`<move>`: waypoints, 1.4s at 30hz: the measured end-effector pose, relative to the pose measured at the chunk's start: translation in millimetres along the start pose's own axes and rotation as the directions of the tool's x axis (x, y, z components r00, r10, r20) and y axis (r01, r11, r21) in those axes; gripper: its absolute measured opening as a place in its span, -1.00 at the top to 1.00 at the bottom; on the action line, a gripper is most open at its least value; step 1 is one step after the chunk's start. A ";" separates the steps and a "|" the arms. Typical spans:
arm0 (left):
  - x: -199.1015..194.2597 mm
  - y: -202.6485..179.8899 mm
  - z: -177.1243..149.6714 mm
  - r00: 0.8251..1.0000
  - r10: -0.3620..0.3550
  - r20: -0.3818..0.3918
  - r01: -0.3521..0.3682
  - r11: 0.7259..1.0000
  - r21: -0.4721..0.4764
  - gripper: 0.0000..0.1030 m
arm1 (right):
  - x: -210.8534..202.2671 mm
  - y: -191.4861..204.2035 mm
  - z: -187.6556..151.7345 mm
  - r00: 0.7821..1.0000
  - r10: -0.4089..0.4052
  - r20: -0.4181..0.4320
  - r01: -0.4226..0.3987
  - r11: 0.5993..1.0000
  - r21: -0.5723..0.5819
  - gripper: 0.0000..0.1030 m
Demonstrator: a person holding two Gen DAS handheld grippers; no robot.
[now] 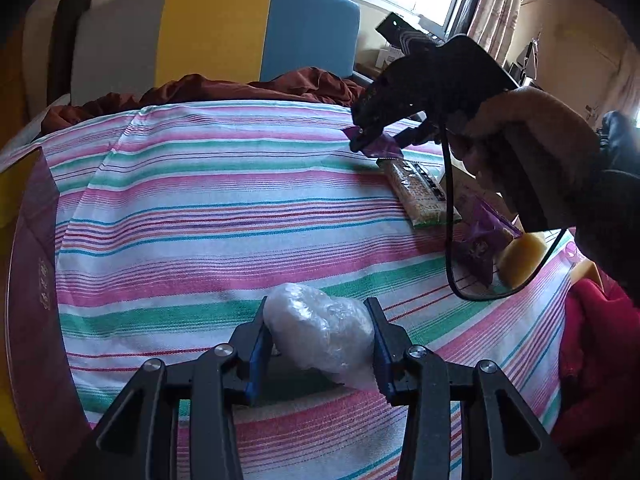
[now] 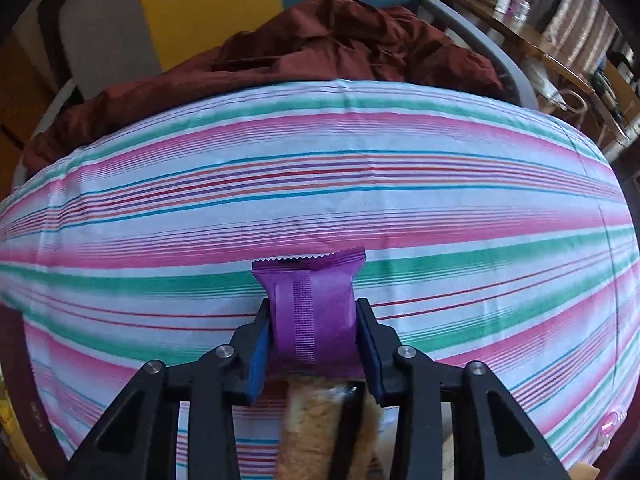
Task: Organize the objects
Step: 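Grasp the purple snack packet with the right gripper while the left gripper holds the bundle, then carry the white bundle into the gold tray and open the left gripper while the right gripper holds the packet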
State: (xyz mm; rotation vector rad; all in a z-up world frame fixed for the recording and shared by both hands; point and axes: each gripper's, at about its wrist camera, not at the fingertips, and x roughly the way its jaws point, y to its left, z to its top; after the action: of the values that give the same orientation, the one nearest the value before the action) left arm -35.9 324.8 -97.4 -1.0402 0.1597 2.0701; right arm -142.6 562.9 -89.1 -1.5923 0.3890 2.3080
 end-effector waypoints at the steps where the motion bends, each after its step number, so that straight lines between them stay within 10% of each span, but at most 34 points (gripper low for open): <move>1: -0.1 0.2 -0.2 1.000 -0.001 0.000 0.001 1.000 -0.001 0.14 | -4.5 10.2 -5.7 1.000 0.030 0.009 -0.029 0.999 -0.031 0.26; 7: -2.1 -2.2 -2.3 1.000 0.014 0.002 -0.014 1.000 0.016 0.15 | -17.5 61.5 -45.8 0.985 0.170 -0.009 -0.169 0.977 -0.129 0.26; 19: -15.9 -4.6 -13.0 0.999 0.053 -0.009 -0.053 0.998 0.039 0.16 | -31.2 54.3 -127.6 0.990 0.143 -0.008 -0.143 0.982 -0.125 0.29; 42: -105.1 -16.1 -4.4 0.988 0.115 0.105 -0.122 0.990 0.067 0.21 | -28.6 73.6 -123.0 0.995 0.092 0.043 -0.082 0.976 -0.200 0.29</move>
State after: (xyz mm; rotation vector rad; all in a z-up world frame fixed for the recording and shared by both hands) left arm 14.4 270.8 -20.8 -0.8988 0.2501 2.2017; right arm -57.5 444.7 -101.4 -1.6301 0.2265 2.5182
